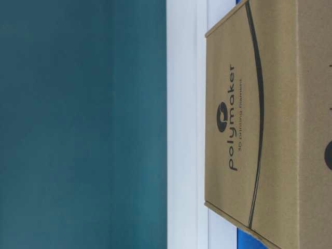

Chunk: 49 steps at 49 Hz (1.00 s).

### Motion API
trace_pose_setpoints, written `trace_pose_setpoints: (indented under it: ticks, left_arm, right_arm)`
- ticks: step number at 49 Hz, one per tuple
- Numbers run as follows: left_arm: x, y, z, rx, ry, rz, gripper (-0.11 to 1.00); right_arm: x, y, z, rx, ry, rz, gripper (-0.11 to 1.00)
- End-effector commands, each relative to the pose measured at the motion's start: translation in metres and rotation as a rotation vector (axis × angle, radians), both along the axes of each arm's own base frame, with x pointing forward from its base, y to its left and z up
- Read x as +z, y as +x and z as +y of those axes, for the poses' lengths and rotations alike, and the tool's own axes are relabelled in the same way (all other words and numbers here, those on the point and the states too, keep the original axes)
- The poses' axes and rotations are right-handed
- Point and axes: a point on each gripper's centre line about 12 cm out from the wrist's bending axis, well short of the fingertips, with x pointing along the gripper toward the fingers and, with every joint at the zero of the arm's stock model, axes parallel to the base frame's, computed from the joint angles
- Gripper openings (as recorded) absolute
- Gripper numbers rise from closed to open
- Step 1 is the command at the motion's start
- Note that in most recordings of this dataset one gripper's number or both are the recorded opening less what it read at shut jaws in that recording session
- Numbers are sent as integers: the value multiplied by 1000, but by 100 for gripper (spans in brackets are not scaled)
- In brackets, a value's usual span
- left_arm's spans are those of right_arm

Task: Place the cardboard box on the stand after clamping it between your arms.
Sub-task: 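Move both grippers inward toward the left and right sides of the box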

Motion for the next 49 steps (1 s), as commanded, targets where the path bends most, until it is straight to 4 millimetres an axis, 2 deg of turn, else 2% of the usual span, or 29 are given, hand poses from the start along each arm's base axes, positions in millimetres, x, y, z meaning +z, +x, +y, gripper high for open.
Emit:
trace_pose_setpoints:
  ticks: [1, 5, 9, 14, 24, 35, 44, 49]
  left_arm:
    - [19, 5, -1, -7, 19, -27, 5]
    - [21, 6, 0, -4, 6, 22, 3]
    - [23, 8, 0, 0, 0, 92, 1]
    - [23, 11, 1, 6, 5, 212, 1]
    - [2, 17, 2, 16, 7, 480, 1]
    - [-17, 24, 2, 16, 12, 615, 1]
    - [-36, 31, 3, 17, 25, 742, 1]
    - [-41, 36, 3, 16, 26, 765, 4]
  right_arm:
    - [9, 4, -1, -2, 26, -17, 14]
    - [8, 7, -2, -8, 75, 58, 22]
    - [4, 8, -2, -10, 99, 179, 12]
    - [0, 6, -1, -10, 104, 341, 4]
    - [-10, 3, 1, -5, 102, 628, 4]
    - [-35, 7, 2, -8, 97, 866, 4]
    - [-61, 14, 1, -15, 88, 1087, 10]
    - [-67, 22, -3, -31, 92, 1137, 22]
